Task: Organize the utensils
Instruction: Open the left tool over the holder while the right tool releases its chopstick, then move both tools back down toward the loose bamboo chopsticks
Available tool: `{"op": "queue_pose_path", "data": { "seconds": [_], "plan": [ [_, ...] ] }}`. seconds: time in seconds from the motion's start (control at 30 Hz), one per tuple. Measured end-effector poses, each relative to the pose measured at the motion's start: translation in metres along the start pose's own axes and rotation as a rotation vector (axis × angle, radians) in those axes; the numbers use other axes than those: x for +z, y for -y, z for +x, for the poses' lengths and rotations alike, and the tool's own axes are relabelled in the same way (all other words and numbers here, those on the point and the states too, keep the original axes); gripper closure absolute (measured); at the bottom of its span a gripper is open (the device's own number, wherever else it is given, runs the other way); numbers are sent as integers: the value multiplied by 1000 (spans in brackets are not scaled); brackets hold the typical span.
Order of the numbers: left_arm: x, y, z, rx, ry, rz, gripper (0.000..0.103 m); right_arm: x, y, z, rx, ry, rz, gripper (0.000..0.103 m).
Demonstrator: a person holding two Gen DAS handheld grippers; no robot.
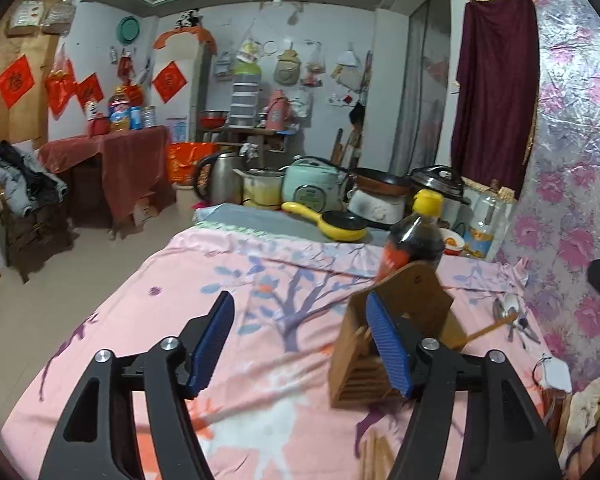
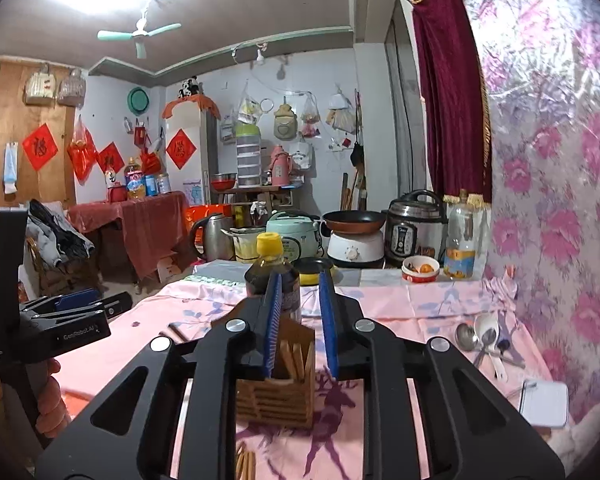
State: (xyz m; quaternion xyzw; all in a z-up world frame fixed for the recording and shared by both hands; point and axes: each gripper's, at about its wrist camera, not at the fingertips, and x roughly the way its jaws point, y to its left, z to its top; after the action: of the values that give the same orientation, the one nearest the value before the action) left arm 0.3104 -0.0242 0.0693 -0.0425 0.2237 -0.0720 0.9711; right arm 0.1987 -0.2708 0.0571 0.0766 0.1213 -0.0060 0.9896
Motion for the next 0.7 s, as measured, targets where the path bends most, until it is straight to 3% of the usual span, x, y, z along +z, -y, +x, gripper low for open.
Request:
{"op": "queue_pose_path", "data": {
  "seconds": [0.37,0.53,0.7],
  "plan": [
    [-72,-37,-58,36,-66,-67,21,-42,-1,-70,29,-27,88,61],
    [-132,-44,-72,58,-140,-60,17,-87,-4,-94,33,-86,114,48],
    [-195,-50,-75,29,-258,-71,17,-153,-4,-94,6,-226,80,45]
  ]
}}
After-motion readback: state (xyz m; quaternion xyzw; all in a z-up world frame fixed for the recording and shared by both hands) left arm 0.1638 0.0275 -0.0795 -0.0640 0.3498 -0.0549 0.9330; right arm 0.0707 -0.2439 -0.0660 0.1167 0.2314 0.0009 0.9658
